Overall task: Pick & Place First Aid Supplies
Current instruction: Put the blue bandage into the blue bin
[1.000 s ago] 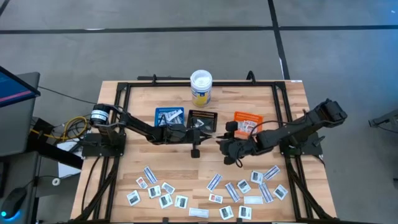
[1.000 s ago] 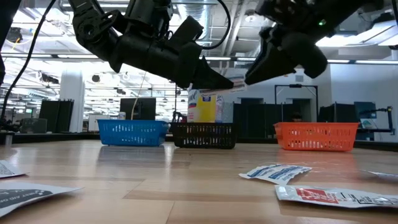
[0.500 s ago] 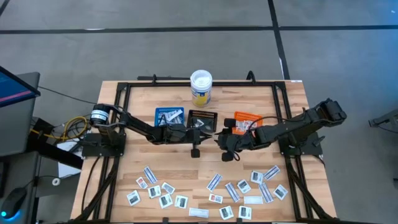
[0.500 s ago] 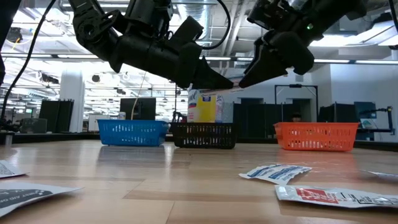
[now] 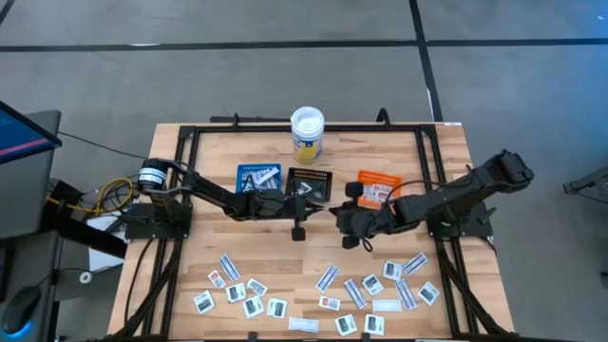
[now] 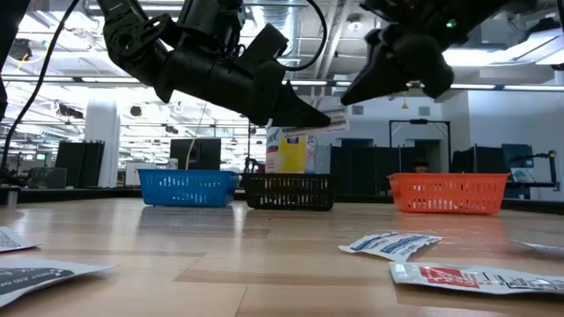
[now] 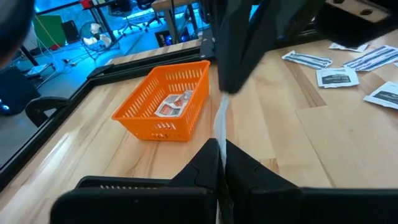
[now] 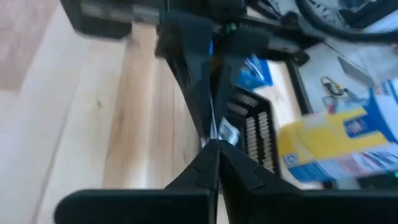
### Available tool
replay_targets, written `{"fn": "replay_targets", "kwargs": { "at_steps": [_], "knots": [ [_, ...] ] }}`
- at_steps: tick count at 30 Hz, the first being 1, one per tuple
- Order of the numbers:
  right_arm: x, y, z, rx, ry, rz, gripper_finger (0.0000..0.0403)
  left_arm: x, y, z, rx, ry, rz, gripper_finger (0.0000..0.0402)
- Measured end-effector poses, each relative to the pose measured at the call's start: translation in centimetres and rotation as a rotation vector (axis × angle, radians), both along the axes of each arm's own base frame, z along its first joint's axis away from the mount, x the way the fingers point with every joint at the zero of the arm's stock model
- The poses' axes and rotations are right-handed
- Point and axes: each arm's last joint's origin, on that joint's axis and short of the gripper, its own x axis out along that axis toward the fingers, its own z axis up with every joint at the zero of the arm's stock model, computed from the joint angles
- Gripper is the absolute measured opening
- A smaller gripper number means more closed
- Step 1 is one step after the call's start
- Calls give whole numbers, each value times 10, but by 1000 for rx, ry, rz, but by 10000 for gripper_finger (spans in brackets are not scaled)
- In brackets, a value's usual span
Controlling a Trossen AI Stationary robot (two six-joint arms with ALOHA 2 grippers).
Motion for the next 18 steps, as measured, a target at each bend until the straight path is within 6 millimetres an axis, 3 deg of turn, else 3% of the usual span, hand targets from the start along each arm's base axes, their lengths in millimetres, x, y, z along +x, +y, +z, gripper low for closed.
{"fn": "replay_targets", "kwargs": {
  "at_steps": [10,18],
  "knots": [
    [-21,3,23,82,-79,-68,13,0,0,0,-2,0,2,12],
    [-7,3,1,127,12,-11,76,0,0,0,-4,0,2,9]
  ]
}}
